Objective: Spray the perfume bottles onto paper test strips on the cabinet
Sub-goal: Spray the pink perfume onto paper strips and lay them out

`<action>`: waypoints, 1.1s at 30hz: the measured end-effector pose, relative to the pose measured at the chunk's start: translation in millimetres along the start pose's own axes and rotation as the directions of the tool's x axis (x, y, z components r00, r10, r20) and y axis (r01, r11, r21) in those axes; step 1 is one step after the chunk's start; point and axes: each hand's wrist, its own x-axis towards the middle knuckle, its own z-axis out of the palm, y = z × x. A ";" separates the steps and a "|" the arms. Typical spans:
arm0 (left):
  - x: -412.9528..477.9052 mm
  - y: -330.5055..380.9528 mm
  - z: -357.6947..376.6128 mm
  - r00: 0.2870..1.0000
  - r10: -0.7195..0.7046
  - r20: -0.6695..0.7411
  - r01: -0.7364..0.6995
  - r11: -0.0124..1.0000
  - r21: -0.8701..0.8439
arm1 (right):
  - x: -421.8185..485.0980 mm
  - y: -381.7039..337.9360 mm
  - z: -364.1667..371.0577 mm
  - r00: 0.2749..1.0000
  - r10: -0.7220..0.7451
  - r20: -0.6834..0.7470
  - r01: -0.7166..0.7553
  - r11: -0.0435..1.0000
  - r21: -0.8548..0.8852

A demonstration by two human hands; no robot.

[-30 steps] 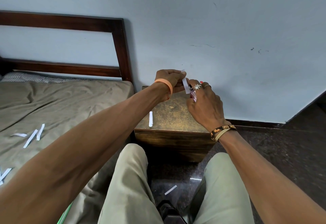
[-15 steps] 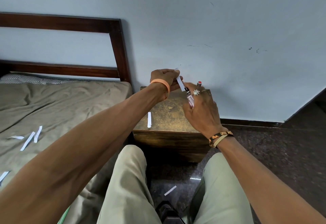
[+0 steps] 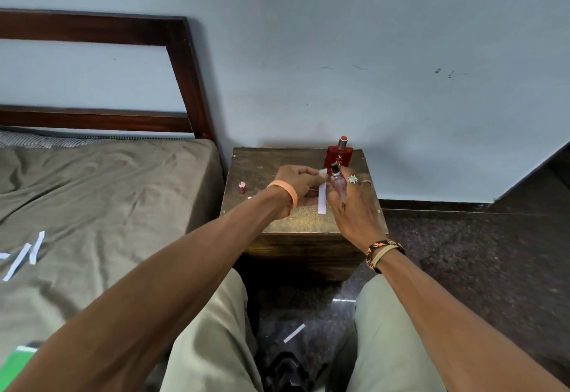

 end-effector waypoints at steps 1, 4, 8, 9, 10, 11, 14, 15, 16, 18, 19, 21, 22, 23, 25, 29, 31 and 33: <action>4.4 -5.4 2.5 1.000 -0.015 0.022 0.015 1.000 0.007 | 0.8 7.4 4.6 0.999 0.040 0.017 -0.041 0.998 0.051; 25.7 -22.6 9.8 0.997 -0.058 0.050 0.059 0.998 -0.024 | 3.5 29.8 15.1 0.991 0.130 0.026 -0.132 0.985 0.112; 56.5 -46.0 19.9 0.995 -0.098 0.035 0.098 0.995 -0.004 | 10.8 52.6 22.5 0.970 0.239 0.032 -0.241 0.958 0.154; 64.3 -51.2 23.7 0.994 -0.109 0.033 0.109 0.994 -0.003 | 14.3 59.2 26.2 0.961 0.275 0.034 -0.277 0.947 0.164; 71.8 -56.1 27.2 0.992 -0.119 0.034 0.120 0.993 -0.007 | 17.9 65.6 30.4 0.951 0.308 0.030 -0.309 0.936 0.170; 78.0 -59.9 30.2 0.991 -0.126 0.032 0.126 0.992 -0.002 | 21.3 70.6 33.6 0.943 0.331 0.019 -0.329 0.928 0.173; 100.5 -70.5 38.8 0.990 -0.139 0.017 0.139 0.990 0.022 | 35.5 87.1 43.6 0.919 0.395 -0.008 -0.391 0.911 0.134; 107.6 -73.8 40.9 0.990 -0.141 0.015 0.141 0.989 0.036 | 39.8 91.0 45.7 0.910 0.415 -0.013 -0.410 0.904 0.125; 113.2 -76.0 43.1 0.990 -0.142 0.016 0.141 0.989 0.044 | 43.8 93.9 47.4 0.902 0.432 -0.019 -0.426 0.896 0.125; 124.6 -80.4 47.5 0.989 -0.149 0.017 0.148 0.987 0.057 | 51.4 101.4 52.0 0.894 0.446 -0.033 -0.440 0.891 0.110; 130.3 -82.7 49.1 0.987 -0.157 0.010 0.156 0.986 0.063 | 54.2 104.6 54.5 0.892 0.450 -0.036 -0.445 0.890 0.101; 138.7 -88.5 50.3 0.985 -0.173 0.003 0.172 0.982 0.083 | 55.9 109.5 58.7 0.879 0.476 -0.031 -0.470 0.875 0.116; 142.1 -92.2 50.8 0.985 -0.175 0.003 0.174 0.979 0.109 | 55.7 112.7 61.2 0.874 0.485 -0.030 -0.478 0.869 0.125; 145.0 -95.6 51.1 0.985 -0.174 0.008 0.171 0.975 0.143 | 55.2 115.4 62.9 0.869 0.494 -0.028 -0.486 0.863 0.135; 148.1 -101.5 50.8 0.985 -0.173 0.017 0.167 0.967 0.190 | 53.7 119.6 65.8 0.855 0.518 -0.024 -0.509 0.847 0.155; 150.2 -107.3 48.7 0.983 -0.180 0.029 0.172 0.970 0.173 | 53.6 122.4 68.3 0.844 0.536 -0.017 -0.527 0.835 0.159; 149.4 -107.6 47.4 0.983 -0.182 0.035 0.174 0.971 0.163 | 54.6 122.0 69.1 0.841 0.541 -0.014 -0.533 0.833 0.146; 146.4 -106.6 45.6 0.983 -0.177 0.039 0.168 0.970 0.175 | 54.9 120.7 68.0 0.839 0.545 -0.008 -0.540 0.833 0.123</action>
